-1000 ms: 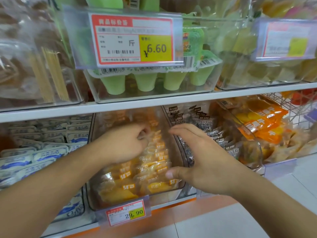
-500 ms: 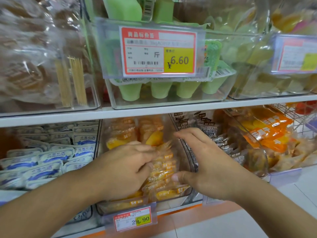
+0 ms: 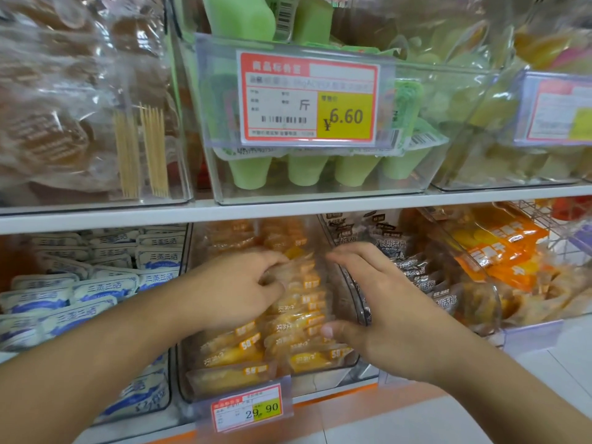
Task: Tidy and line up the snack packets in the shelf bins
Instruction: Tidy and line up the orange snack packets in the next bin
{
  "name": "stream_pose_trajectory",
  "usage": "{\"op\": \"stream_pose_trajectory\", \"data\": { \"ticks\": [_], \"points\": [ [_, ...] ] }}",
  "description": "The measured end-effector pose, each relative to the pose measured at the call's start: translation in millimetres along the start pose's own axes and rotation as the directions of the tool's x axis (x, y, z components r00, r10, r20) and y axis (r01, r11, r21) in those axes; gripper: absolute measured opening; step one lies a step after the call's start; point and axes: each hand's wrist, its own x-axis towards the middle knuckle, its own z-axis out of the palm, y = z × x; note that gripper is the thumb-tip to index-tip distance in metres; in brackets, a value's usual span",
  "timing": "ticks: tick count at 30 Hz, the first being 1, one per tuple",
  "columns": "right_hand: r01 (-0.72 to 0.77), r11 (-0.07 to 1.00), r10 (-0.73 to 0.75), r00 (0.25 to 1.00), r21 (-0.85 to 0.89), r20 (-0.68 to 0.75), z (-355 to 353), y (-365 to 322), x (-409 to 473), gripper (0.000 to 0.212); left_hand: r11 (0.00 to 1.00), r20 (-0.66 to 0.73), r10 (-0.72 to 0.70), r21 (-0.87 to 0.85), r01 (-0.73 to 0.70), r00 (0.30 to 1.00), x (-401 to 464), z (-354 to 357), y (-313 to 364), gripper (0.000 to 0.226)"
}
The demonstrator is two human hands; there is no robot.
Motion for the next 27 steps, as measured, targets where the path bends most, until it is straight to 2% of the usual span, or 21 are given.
{"op": "stream_pose_trajectory", "data": {
  "ticks": [3, 6, 10, 14, 17, 19, 21, 24, 27],
  "points": [
    [0.001, 1.000, -0.001, 1.000, -0.001, 0.002, -1, 1, 0, 0.090, 0.998, 0.050, -0.016, -0.059, 0.018, 0.999, 2, -1, 4, 0.025],
    [0.036, 0.999, -0.036, 0.999, -0.014, -0.006, -4, -1, 7, 0.085, 0.999, 0.101, -0.032, -0.021, 0.034, 0.994, -7, -3, 9, 0.030],
    [0.106, 0.974, -0.093, 0.993, -0.201, 0.070, 3, -1, 28, 0.071, 0.998, 0.175, 0.005, -0.057, 0.005, 0.985, -17, -8, 4, 0.032],
    [0.111, 0.948, -0.073, 0.988, -0.298, 0.134, 9, 2, 34, 0.062, 0.995, 0.294, -0.001, -0.097, 0.031, 0.956, -12, -17, -5, 0.031],
    [0.112, 0.939, -0.064, 0.986, -0.326, 0.154, 7, 1, 34, 0.070, 0.994, 0.168, -0.025, -0.105, 0.043, 0.985, 4, -15, -10, 0.030],
    [0.111, 0.937, -0.056, 0.984, -0.332, 0.171, 5, -1, 34, 0.076, 0.999, 0.058, -0.045, 0.023, 0.044, 0.997, 20, -10, -13, 0.036],
    [0.124, 0.929, -0.059, 0.980, -0.350, 0.191, 3, -3, 34, 0.078, 0.997, 0.003, -0.018, 0.077, 0.017, 1.000, 33, -6, -19, 0.041],
    [0.145, 0.914, -0.071, 0.977, -0.380, 0.202, 3, -4, 35, 0.071, 0.999, 0.069, -0.034, 0.029, 0.032, 0.997, 41, -4, -27, 0.051],
    [0.142, 0.918, -0.070, 0.977, -0.369, 0.201, 4, -2, 35, 0.070, 0.997, 0.141, -0.057, 0.059, 0.049, 0.988, 38, -5, -26, 0.039]
  ]
}}
